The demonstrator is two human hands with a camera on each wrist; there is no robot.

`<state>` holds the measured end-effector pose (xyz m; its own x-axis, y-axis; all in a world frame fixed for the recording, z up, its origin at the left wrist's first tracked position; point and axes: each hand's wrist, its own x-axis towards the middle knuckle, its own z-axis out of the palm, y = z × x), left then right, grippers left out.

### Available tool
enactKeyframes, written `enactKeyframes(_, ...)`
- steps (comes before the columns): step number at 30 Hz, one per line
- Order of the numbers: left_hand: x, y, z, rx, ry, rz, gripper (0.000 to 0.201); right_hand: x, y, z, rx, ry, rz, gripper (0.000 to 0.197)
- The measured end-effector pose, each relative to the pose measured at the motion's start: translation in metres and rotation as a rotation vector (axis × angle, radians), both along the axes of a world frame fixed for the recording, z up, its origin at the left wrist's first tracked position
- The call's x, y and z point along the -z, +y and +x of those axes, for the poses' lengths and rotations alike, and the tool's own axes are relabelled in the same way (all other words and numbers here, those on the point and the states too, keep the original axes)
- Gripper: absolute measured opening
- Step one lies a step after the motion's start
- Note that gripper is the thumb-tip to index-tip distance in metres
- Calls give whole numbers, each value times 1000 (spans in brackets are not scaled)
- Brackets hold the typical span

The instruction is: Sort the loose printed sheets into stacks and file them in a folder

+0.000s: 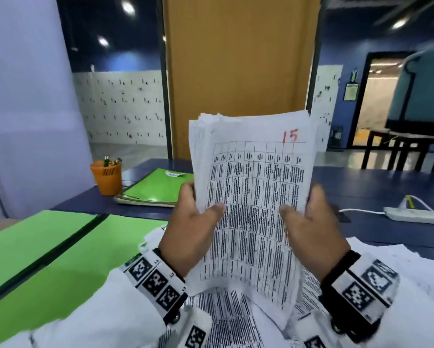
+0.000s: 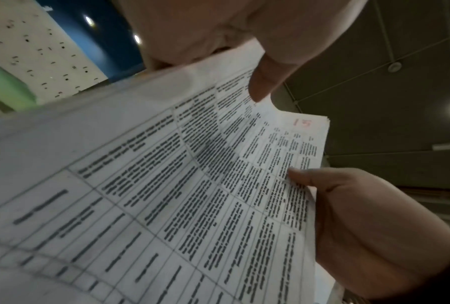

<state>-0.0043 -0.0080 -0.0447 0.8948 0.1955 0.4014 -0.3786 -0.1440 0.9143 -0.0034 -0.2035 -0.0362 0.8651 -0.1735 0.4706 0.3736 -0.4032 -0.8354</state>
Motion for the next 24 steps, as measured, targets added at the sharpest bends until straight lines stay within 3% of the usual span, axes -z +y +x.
enactKeyframes(5, 9, 9, 3, 26, 73, -106, 29, 12, 0, -3, 13, 96, 30, 19)
enactKeyframes(7, 10, 15, 5, 101, 134, -196, 34, 14, -3, -6, -16, 152, 88, 14)
enactKeyframes(9, 2, 25, 6, 195, 126, -262, 44, 4, -7, -8, -27, 96, 166, 6)
enactKeyframes(11, -13, 35, 7, 229, 60, -252, 47, -14, -13, -7, -53, -64, 188, 25)
enactKeyframes(14, -28, 37, 8, 208, 1, -156, 42, -42, -19, -4, -112, -243, 90, 83)
enactKeyframes(16, -31, 33, 8, 190, -6, -127, 43, -58, -19, -3, -73, -326, -57, 96)
enactKeyframes(17, -31, 30, 8, 182, -7, -127, 43, -64, -20, -2, -21, -367, -171, 89)
enactKeyframes(19, -29, 28, 8, 167, -5, -142, 41, -73, -23, 1, 70, -431, -332, 55)
enactKeyframes(21, -26, 28, 9, 167, 0, -164, 39, -77, -26, 5, 71, -452, -320, 32)
enactKeyframes(24, -23, 25, 9, 158, 5, -174, 36, -76, -23, 5, 12, -409, -281, 32)
